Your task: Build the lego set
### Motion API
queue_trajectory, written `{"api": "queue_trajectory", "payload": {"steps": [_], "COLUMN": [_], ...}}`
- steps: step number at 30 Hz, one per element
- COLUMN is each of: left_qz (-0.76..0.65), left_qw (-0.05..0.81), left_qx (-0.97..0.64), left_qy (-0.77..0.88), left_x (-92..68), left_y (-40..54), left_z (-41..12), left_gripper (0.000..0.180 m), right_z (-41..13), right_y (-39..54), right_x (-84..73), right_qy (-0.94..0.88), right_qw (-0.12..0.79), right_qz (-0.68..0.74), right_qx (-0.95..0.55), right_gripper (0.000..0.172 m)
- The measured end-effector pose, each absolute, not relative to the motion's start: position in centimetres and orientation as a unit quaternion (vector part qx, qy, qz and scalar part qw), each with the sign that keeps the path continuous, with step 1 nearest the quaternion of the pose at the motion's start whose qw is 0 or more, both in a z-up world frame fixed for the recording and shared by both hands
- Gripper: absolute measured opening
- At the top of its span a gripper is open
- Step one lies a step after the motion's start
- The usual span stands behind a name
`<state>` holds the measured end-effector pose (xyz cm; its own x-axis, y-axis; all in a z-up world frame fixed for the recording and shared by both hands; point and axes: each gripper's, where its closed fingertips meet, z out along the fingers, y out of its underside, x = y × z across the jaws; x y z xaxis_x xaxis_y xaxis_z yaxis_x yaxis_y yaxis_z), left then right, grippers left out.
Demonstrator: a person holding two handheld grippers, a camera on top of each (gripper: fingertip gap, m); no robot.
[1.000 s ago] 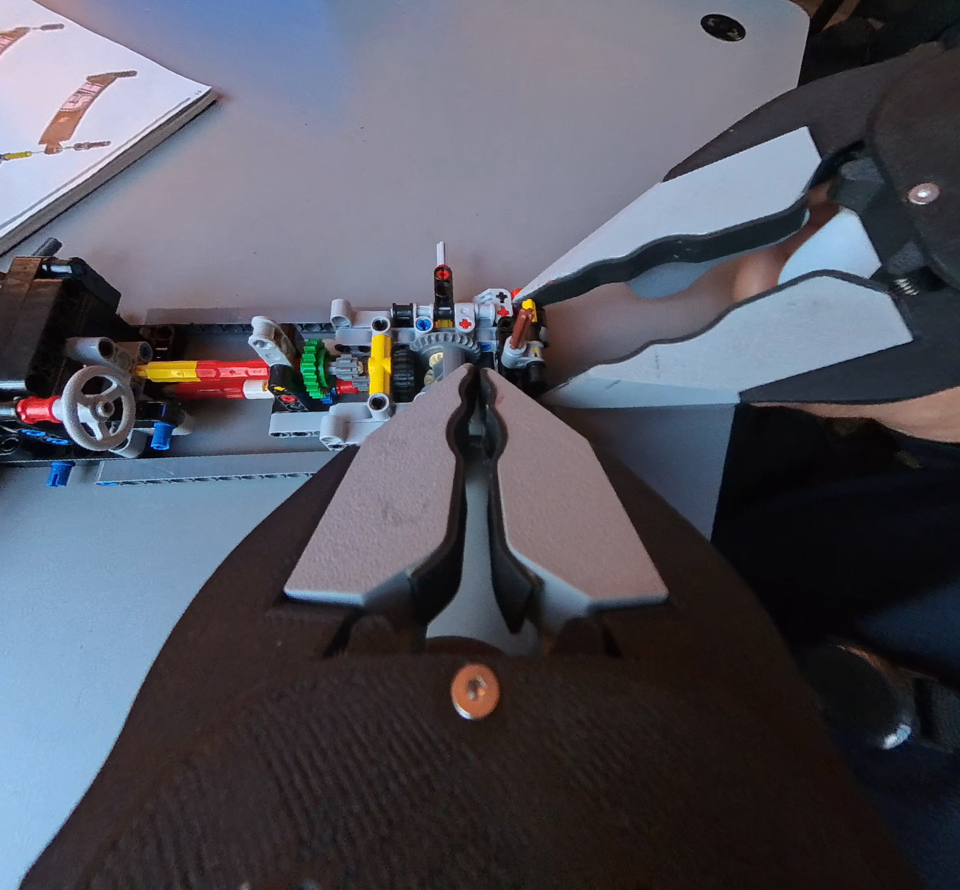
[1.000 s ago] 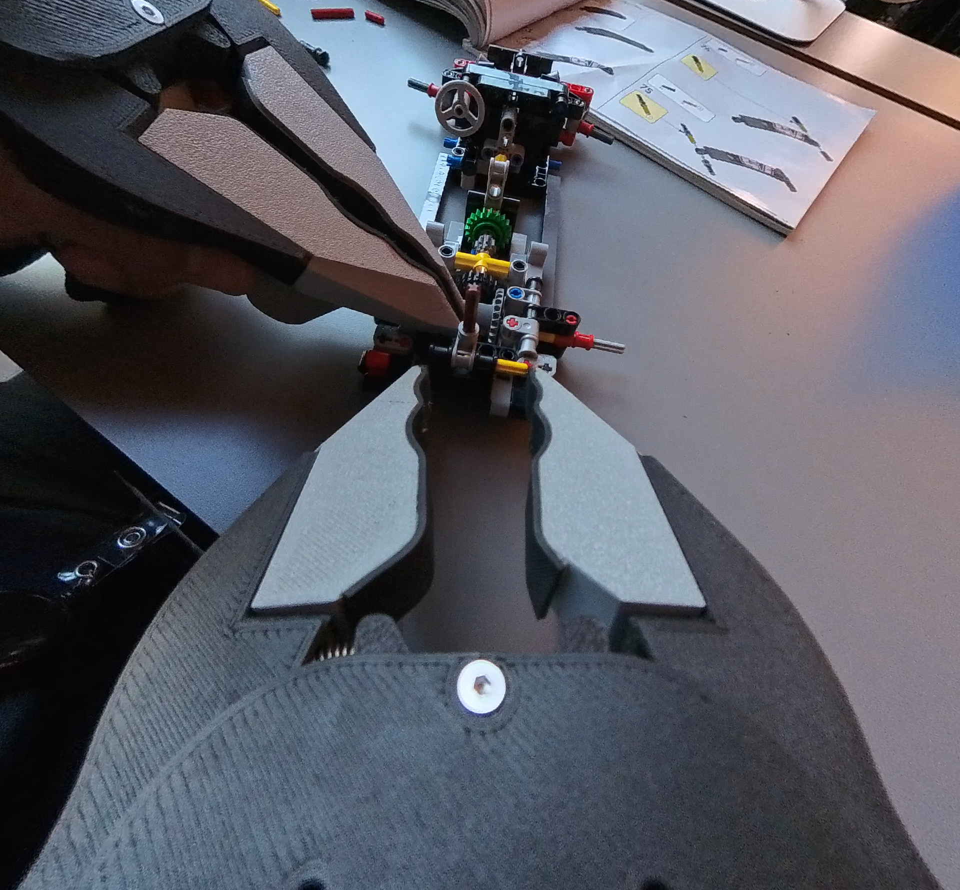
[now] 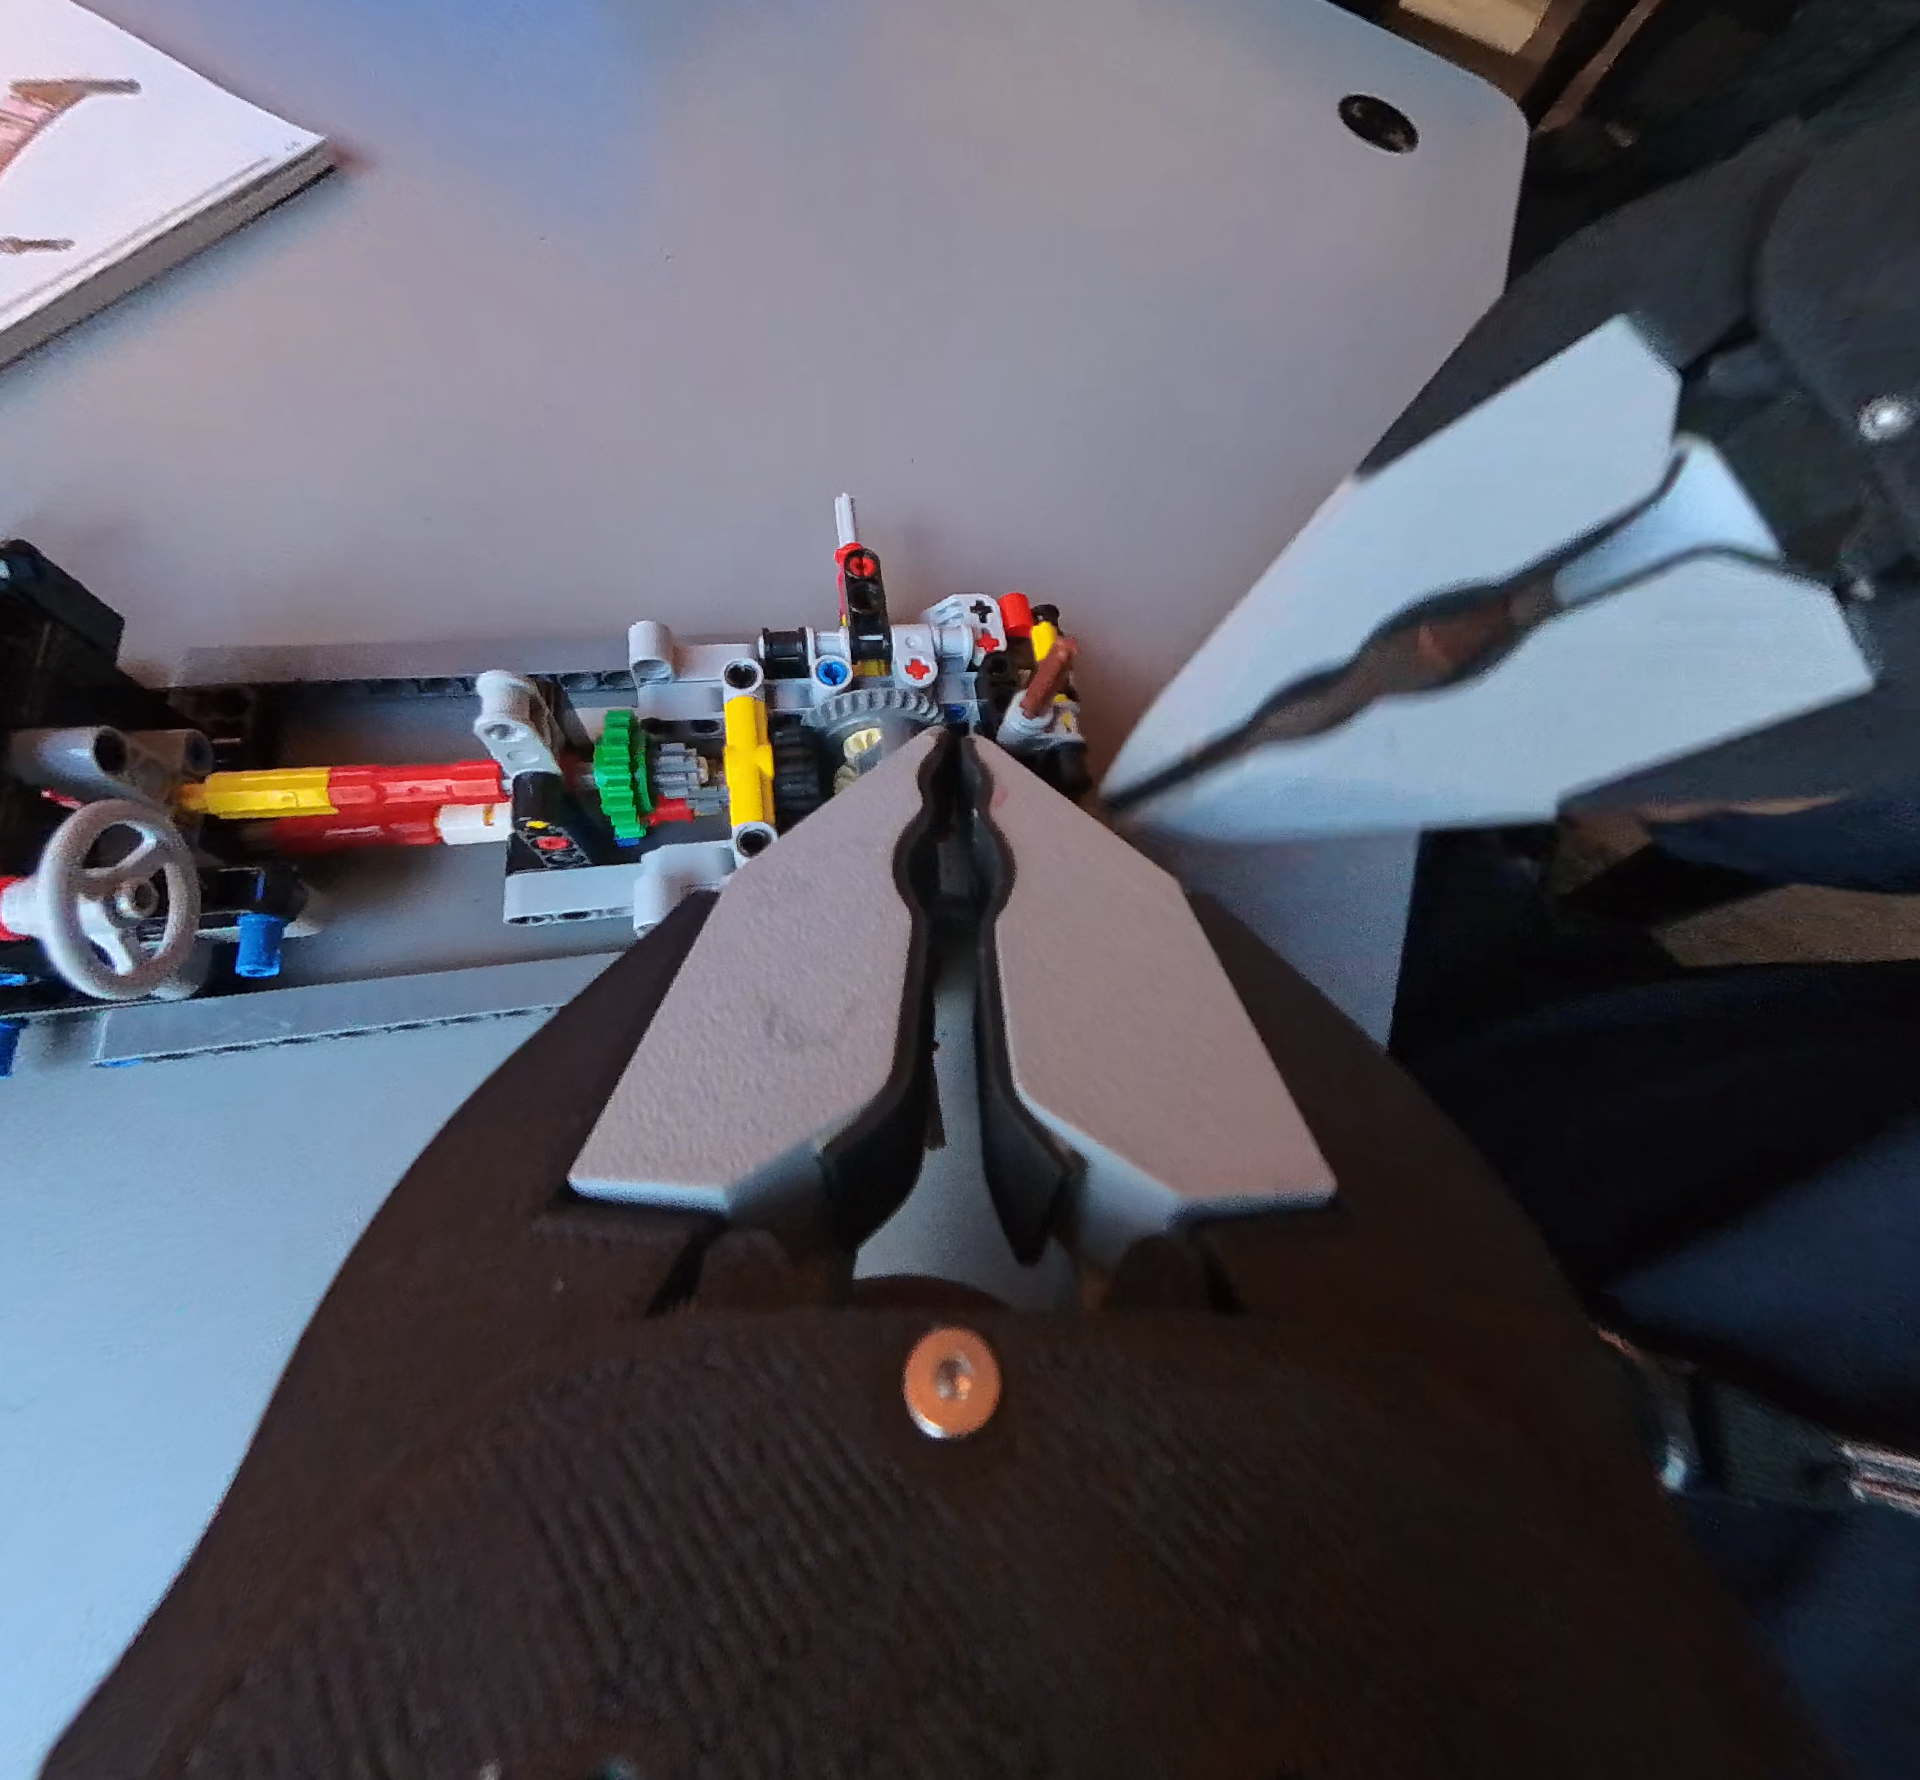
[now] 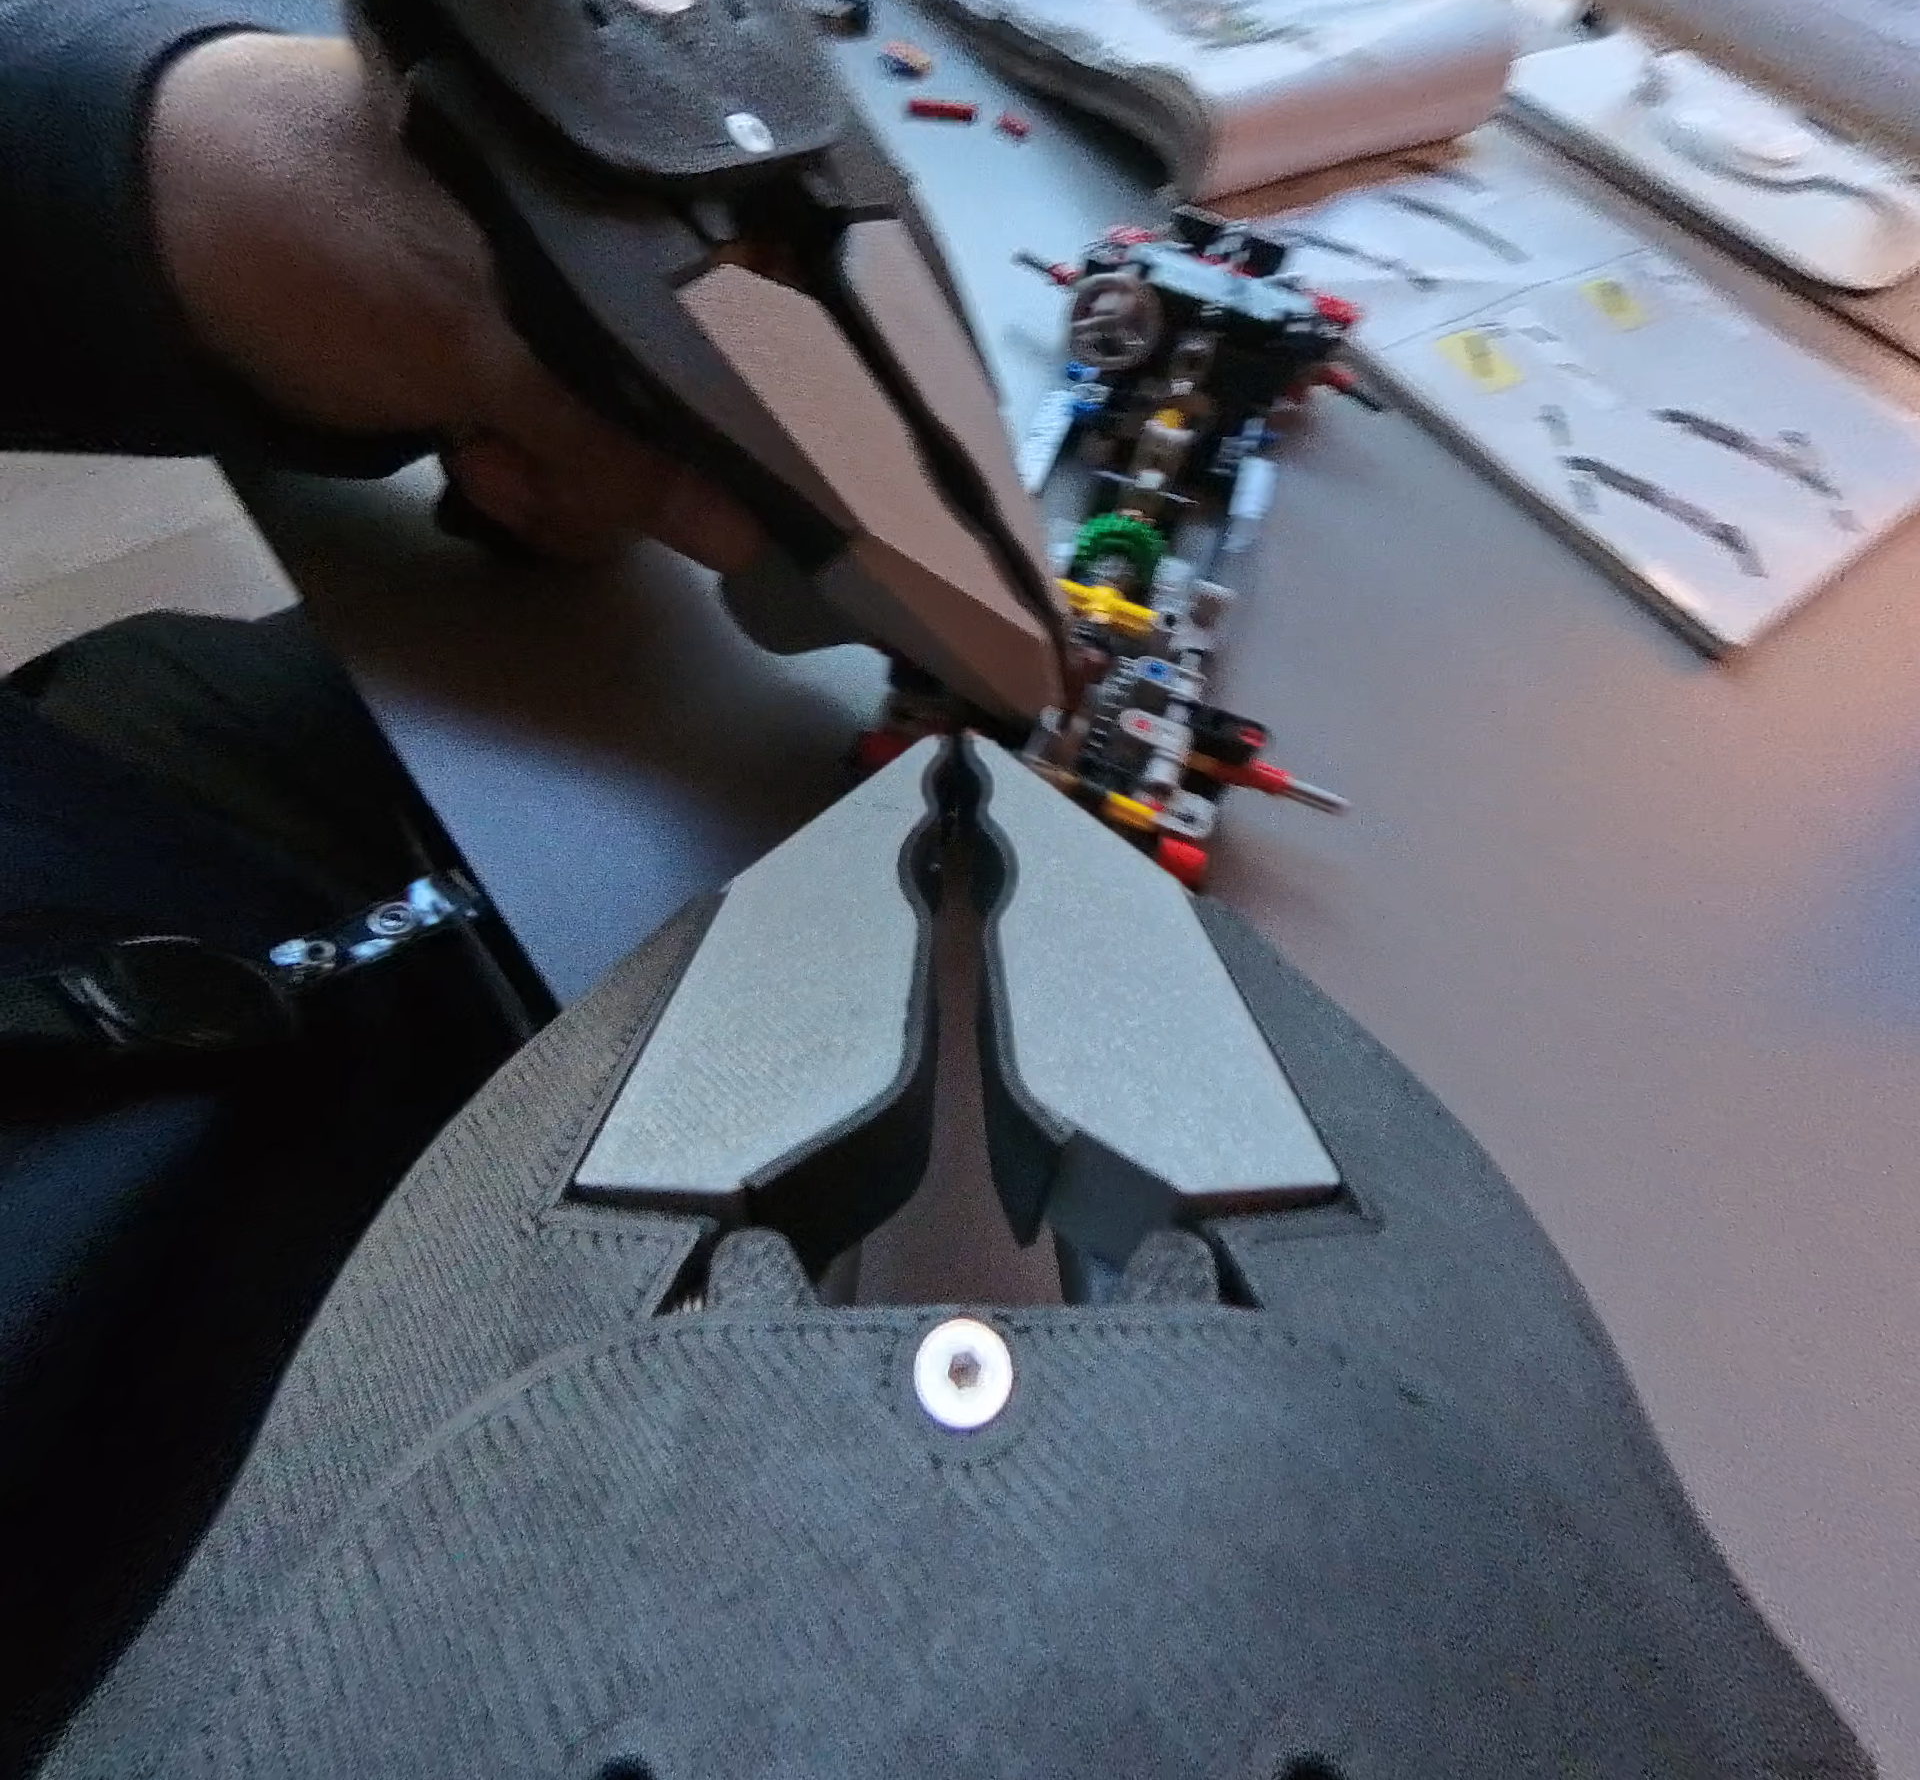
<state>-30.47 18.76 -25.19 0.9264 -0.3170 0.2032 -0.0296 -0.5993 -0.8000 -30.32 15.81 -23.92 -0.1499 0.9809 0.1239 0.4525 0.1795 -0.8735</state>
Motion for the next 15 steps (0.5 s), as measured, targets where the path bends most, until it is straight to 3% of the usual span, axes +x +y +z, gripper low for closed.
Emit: {"api": "queue_trajectory", "payload": {"steps": [1,6,10,15], "left_qz": [-0.169,-0.162,-0.165,-0.155], "left_qw": [0.436,0.437,0.437,0.439], "left_qx": [-0.879,-0.879,-0.879,-0.879], "left_qy": [0.097,0.099,0.098,0.101], "left_x": [-30.5,-30.5,-30.5,-30.6], "left_y": [18.8,18.8,18.8,18.8], "left_z": [-25.2,-25.2,-25.2,-25.2], "left_gripper": [0.000,0.000,0.000,0.000], "right_z": [-23.6,-24.0,-24.8,-25.2], "right_y": [16.7,18.5,18.1,18.0], "right_x": [-29.9,-29.1,-29.8,-30.5], "right_qy": [-0.658,-0.626,-0.642,-0.644], "right_qw": [0.386,0.368,0.355,0.365], "right_qz": [0.353,0.366,0.340,0.312], "right_qx": [-0.541,-0.582,-0.588,-0.595], "right_gripper": [0.000,0.044,0.047,0.039]}}
